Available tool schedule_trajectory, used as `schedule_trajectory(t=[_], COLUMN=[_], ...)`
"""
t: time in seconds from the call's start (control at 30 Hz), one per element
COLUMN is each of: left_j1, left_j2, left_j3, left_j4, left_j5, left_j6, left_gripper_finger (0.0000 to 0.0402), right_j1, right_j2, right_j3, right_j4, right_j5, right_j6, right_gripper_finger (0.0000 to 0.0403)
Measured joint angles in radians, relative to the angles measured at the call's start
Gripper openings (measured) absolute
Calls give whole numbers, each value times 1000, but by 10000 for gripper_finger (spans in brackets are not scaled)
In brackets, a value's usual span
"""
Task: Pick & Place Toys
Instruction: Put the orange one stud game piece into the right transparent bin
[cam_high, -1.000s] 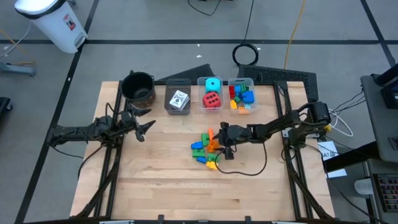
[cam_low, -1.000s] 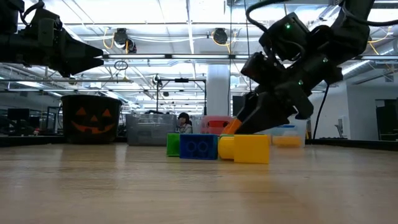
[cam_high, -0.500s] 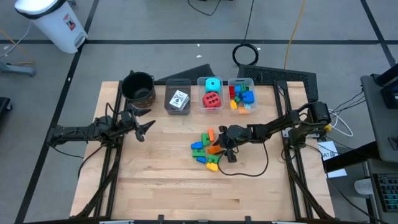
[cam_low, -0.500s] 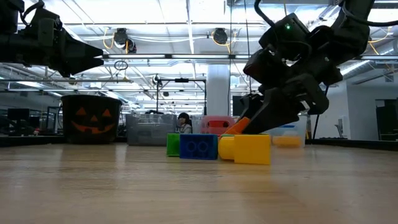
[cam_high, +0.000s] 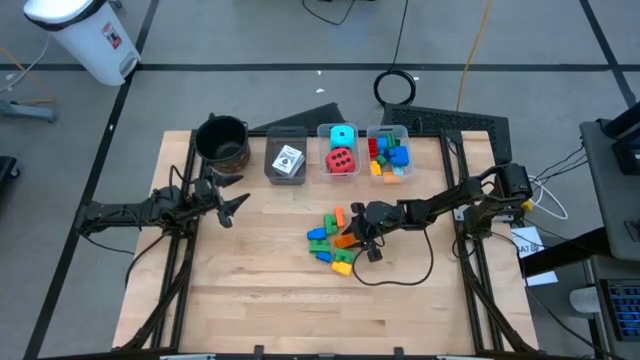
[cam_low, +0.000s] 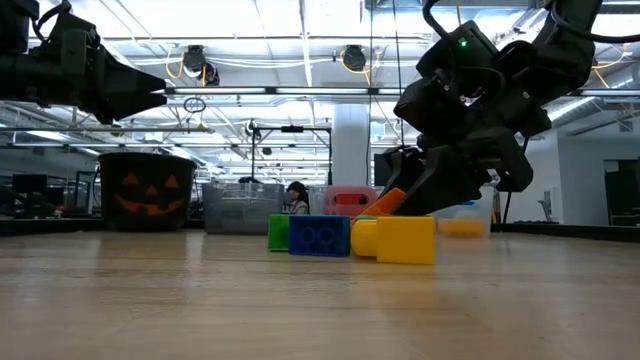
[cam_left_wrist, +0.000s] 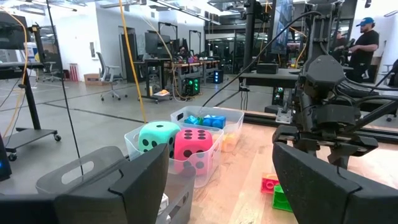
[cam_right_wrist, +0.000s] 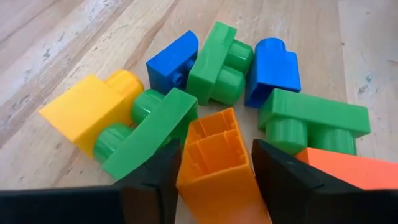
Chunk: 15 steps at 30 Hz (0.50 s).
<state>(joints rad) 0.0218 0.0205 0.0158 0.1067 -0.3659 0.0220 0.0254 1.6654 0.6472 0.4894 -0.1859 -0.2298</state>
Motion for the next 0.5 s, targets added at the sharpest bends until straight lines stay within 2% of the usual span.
schedule_trajectory(t=[0.13, 0.3, 0.5], left_j1=[0, 0, 0], left_j2=[0, 0, 0], left_j3=[0, 0, 0], left_j4=[0, 0, 0], left_j5=[0, 0, 0], left_j6=[0, 0, 0], left_gripper_finger=[292, 292, 292], right_j1=[0, 0, 0], right_j2=[1, 1, 1], right_j3=[0, 0, 0], right_j4=[8, 7, 7], right_j5=[1, 1, 1], right_j6=[-6, -86, -100], right_gripper_finger=[187, 210, 211])
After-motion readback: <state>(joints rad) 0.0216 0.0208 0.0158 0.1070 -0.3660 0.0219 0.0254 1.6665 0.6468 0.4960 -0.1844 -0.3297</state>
